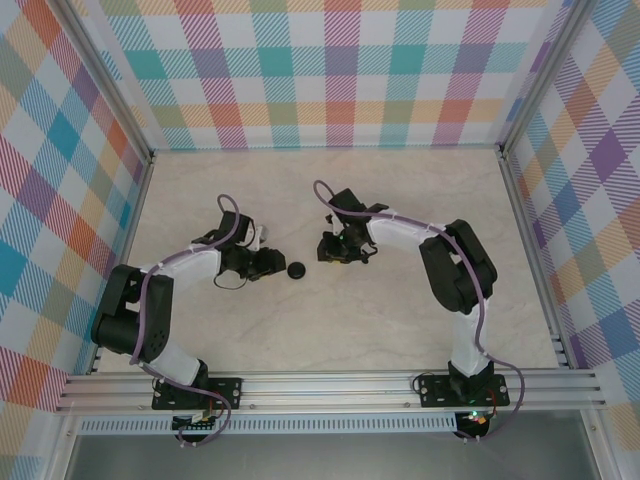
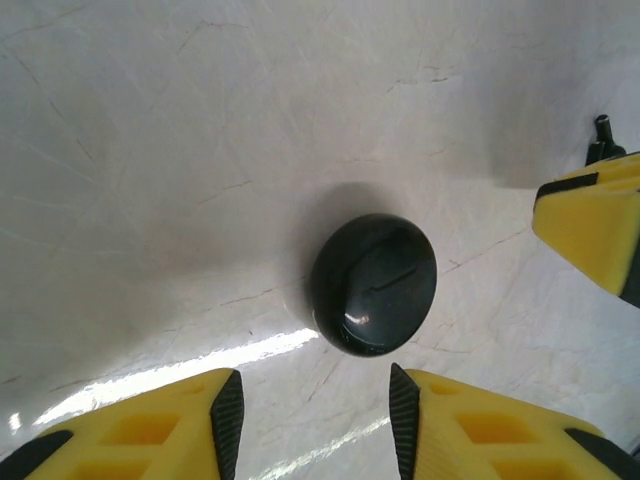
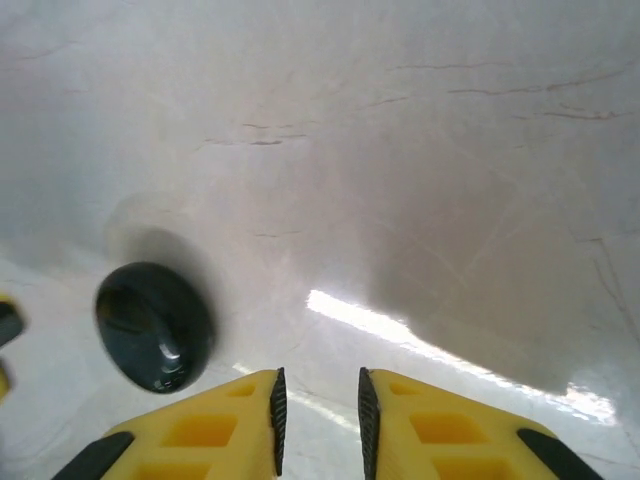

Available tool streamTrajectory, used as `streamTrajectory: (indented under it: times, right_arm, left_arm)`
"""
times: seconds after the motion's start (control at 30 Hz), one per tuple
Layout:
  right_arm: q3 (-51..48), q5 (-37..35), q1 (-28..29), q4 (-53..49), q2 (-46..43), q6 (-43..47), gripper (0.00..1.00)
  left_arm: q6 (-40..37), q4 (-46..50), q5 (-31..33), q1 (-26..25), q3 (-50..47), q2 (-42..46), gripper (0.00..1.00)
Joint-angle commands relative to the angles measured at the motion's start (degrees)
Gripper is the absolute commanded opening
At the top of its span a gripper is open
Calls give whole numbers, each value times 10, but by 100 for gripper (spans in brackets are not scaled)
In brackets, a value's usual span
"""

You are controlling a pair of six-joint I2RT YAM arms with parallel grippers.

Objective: Insert the wireless bluetooth earbuds into the charging case

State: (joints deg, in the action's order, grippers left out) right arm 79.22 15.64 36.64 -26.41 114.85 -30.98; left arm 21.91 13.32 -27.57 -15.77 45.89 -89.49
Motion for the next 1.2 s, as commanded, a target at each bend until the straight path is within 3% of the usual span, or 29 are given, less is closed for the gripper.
streamTrajectory:
  times: [0.0,0.23,0.6,1.17]
  right_arm:
    - [-13,54,2,49,-15,-11,30]
    - [-8,114,1,86,11,-27,32]
    - [20,147,5,86,55,-36,33]
    - [35,167,13,85,85,-37,26]
  left_arm:
    - [65,-94,-25,7,-30,-2,46]
    - [104,-146,-39,7,-55,-11,45]
    - [115,-166,-47,5,-65,-33,44]
    - [115,-171,-64,-14,-65,-54,41]
